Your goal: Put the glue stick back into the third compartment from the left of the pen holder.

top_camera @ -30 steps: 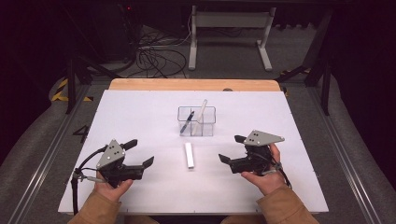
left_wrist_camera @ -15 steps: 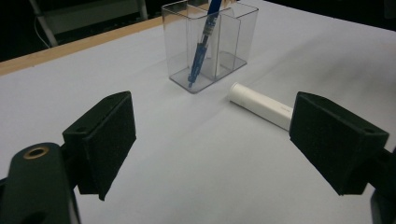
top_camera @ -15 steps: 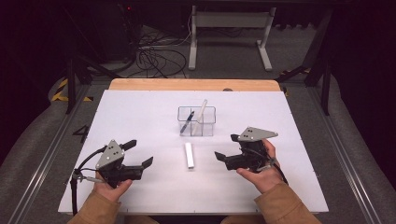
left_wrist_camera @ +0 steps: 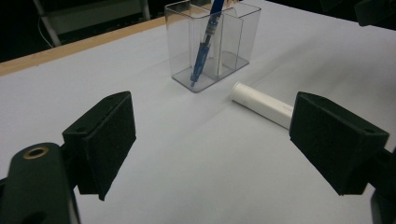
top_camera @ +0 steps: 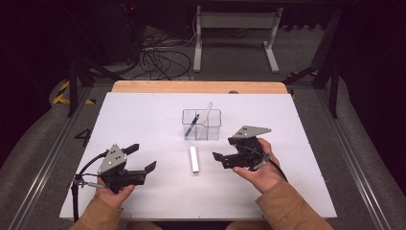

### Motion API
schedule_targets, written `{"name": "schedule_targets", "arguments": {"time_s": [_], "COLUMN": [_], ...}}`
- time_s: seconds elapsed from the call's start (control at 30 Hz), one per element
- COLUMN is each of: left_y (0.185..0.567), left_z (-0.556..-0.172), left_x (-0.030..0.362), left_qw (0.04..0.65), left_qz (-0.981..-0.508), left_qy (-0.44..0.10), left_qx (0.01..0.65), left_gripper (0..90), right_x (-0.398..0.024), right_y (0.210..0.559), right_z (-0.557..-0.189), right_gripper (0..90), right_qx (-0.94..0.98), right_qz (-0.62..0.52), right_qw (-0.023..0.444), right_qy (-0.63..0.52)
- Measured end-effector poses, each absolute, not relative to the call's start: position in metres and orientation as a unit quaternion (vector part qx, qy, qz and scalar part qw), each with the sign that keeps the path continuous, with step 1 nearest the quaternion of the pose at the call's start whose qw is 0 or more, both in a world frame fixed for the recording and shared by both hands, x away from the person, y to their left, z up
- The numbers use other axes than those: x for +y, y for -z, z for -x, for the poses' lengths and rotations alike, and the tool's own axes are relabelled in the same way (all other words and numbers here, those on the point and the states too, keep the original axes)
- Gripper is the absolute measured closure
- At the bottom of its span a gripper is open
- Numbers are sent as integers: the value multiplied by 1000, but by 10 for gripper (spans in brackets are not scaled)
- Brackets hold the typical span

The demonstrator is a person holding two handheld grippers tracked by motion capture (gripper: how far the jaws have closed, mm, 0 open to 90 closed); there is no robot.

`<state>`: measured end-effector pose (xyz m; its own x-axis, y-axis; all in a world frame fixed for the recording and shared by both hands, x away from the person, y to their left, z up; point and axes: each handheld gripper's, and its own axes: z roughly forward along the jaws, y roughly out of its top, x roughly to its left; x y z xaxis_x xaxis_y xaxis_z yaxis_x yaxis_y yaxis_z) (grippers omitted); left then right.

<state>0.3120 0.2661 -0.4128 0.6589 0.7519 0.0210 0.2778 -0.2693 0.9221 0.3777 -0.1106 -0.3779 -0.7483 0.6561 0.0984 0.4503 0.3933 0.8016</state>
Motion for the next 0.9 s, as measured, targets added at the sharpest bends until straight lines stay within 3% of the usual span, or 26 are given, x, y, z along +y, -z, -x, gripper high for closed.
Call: {"name": "schedule_targets", "arguments": {"time_s": [0.57, 0.9], "left_y": [413, 414], "left_z": [-310, -308], "left_x": [271, 272], "left_qw": [500, 499], "left_qz": [-758, -758], "left_qy": [-241, -242], "left_qx": [342, 343], "left_gripper": [155, 155], "right_x": [-88, -76], "right_y": [375, 375], "right_z": [-386, -397], "right_gripper": [230, 252], "right_qx": [839, 842], "right_qz": [-326, -358], "right_qw": [124, 84], "right_qy": [-417, -395]}}
